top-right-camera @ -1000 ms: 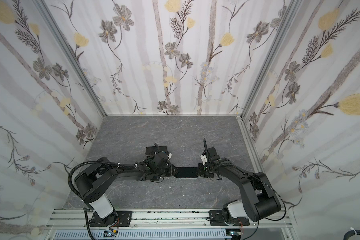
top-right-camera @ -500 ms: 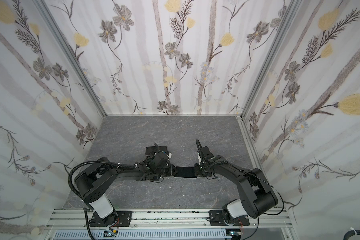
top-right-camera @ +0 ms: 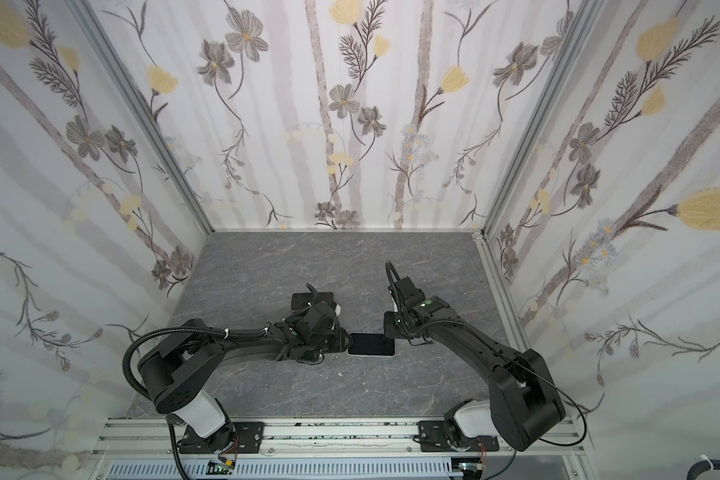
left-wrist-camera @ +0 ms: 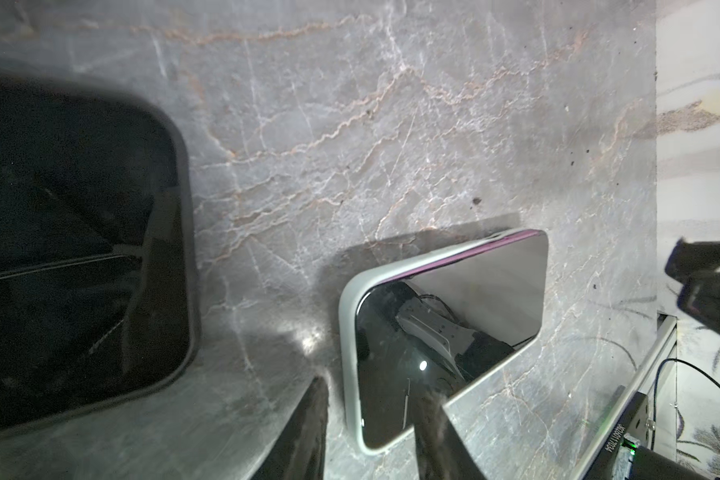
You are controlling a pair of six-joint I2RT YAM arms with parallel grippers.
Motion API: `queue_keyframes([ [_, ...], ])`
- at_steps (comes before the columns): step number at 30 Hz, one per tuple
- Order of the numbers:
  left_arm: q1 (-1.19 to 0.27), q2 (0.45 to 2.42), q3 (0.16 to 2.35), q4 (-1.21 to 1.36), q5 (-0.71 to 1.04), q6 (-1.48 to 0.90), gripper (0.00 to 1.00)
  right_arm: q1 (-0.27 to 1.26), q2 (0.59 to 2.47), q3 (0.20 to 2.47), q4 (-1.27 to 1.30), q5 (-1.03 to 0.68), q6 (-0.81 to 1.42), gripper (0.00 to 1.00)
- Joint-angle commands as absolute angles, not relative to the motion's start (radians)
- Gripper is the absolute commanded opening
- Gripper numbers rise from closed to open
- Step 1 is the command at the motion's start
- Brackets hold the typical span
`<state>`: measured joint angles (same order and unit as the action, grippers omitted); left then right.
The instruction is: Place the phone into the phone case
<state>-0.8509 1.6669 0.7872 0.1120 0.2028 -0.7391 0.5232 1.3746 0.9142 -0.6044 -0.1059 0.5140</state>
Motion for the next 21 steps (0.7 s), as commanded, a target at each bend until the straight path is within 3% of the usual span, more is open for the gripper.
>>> queue_keyframes([
  [1,-0.848,1.658,0.814,0.071,0.181,-0.717,0.35,0.514,1.382,0.933,-0.640,-0.110,0.492,0.35],
  [21,-0.805,1.663,0.891,0.004,0.174,-0.664,0.37,0.452,1.517,0.978,-0.636,-0.202,0.384,0.37],
])
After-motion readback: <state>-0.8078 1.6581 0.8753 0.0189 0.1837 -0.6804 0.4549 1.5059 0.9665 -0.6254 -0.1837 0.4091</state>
